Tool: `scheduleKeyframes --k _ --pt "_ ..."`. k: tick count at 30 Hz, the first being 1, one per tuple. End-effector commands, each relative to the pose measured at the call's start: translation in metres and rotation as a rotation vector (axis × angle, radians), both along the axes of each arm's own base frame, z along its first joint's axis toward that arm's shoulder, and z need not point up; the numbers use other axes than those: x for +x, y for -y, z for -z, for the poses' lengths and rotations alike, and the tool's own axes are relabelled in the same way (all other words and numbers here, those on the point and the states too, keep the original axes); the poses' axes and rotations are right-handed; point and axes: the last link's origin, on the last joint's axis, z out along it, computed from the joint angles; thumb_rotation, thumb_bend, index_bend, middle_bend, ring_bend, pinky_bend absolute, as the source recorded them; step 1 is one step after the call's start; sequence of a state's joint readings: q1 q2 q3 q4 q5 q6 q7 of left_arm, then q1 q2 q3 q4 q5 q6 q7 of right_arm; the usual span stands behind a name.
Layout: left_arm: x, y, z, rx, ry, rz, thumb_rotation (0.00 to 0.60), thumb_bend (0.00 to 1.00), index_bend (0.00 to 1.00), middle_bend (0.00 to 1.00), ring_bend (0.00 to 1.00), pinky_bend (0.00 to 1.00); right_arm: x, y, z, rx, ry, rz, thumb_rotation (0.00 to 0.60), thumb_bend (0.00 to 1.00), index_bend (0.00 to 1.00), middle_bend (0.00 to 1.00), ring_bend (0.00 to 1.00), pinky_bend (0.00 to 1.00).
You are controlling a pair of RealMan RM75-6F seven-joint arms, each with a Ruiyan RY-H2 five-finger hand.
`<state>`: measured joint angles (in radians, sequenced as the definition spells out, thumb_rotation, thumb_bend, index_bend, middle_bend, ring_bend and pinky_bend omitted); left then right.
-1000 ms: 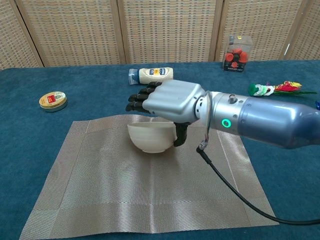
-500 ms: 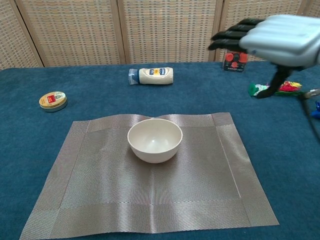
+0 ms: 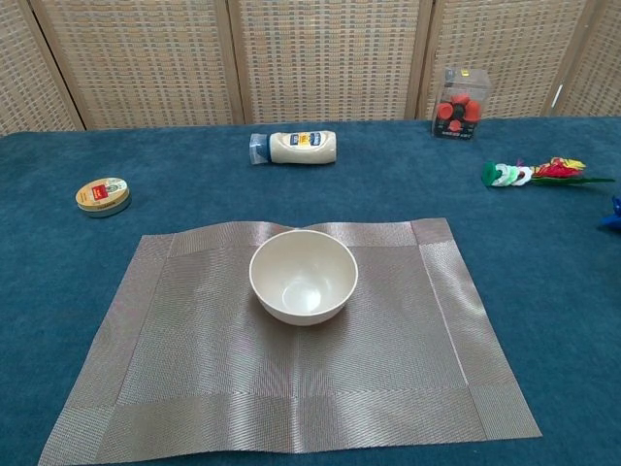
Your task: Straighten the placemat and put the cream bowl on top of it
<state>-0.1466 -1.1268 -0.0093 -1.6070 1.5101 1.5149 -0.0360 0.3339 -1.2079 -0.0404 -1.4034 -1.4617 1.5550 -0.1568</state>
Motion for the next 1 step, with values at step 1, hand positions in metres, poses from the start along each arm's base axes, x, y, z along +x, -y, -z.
scheduleKeyframes --k 1 --pt "-0.0036 0.0048 0.0004 -0.001 0.002 -0.005 0.600 0.00 0.00 0.00 0.00 0.00 -0.0164 -0.0201 0.0001 -0.013 0.046 0.029 0.600 0.00 0.00 0.00 0.00 0.00"
